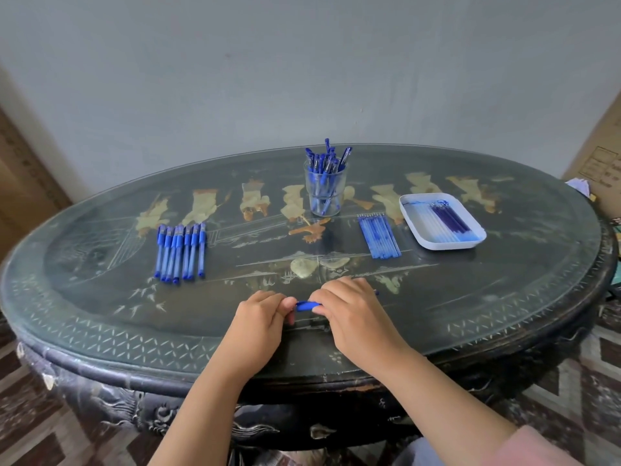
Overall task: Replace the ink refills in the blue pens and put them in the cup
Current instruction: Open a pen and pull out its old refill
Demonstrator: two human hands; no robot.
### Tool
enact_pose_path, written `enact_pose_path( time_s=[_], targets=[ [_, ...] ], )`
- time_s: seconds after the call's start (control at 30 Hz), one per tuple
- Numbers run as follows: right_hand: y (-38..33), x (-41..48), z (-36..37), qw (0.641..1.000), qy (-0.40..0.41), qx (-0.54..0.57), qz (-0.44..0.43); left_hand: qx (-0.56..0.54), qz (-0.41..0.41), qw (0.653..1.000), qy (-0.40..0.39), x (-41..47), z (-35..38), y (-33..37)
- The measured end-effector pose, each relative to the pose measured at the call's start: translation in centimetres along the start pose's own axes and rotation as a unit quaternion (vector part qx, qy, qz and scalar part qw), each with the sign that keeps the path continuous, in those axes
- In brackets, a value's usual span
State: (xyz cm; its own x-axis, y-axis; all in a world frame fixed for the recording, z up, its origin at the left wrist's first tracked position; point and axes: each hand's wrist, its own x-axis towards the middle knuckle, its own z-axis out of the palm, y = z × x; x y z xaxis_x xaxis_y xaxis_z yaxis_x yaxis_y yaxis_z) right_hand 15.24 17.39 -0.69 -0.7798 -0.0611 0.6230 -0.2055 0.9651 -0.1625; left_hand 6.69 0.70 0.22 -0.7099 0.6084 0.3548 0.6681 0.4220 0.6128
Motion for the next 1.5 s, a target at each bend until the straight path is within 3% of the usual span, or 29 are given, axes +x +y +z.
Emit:
enact_pose_path(
  time_s=[0.37,0.83,0.97,1.07,1.23,1.3,1.4,1.5],
  targets=[
    [-0.2,-0.1,-0.2,0.999,0.011,-0.032,-0.019,-0.061,-0.110,0.990,-0.058,0.2,-1.3,1.2],
    [-0.3,0.2,0.0,0.999,-0.003,-0.032,0.005,-0.056,-0.104,0.991,-0.070,0.2,-1.3,1.5],
    [0.9,0.2,-0.5,0.991,0.065,-0.002,0.114,-0.126,-0.166,0.977,-0.031,0.3,-2.2,0.9],
    [0.8,0.2,-0.1,0.995,0.053,-0.026,0.083,-0.098,-0.149,0.984,-0.027,0.1,-1.8,1.1],
    [1.1,0.1,0.1,0.990,0.066,-0.047,0.111,-0.028,-0.074,0.993,0.093,0.4,-0.8,0.1],
    [1.2,0.0,0.2,0.991,0.060,-0.066,0.105,0.033,-0.052,0.993,0.105,0.7,-0.2,-0.7],
    [1.2,0.0,0.5,0.990,0.061,-0.067,0.107,0.116,-0.089,0.986,0.085,1.0,0.4,-0.9],
    [1.3,0.0,0.5,0.990,0.058,-0.073,0.108,0.127,-0.112,0.982,0.082,1.6,0.5,-0.6]
  ],
)
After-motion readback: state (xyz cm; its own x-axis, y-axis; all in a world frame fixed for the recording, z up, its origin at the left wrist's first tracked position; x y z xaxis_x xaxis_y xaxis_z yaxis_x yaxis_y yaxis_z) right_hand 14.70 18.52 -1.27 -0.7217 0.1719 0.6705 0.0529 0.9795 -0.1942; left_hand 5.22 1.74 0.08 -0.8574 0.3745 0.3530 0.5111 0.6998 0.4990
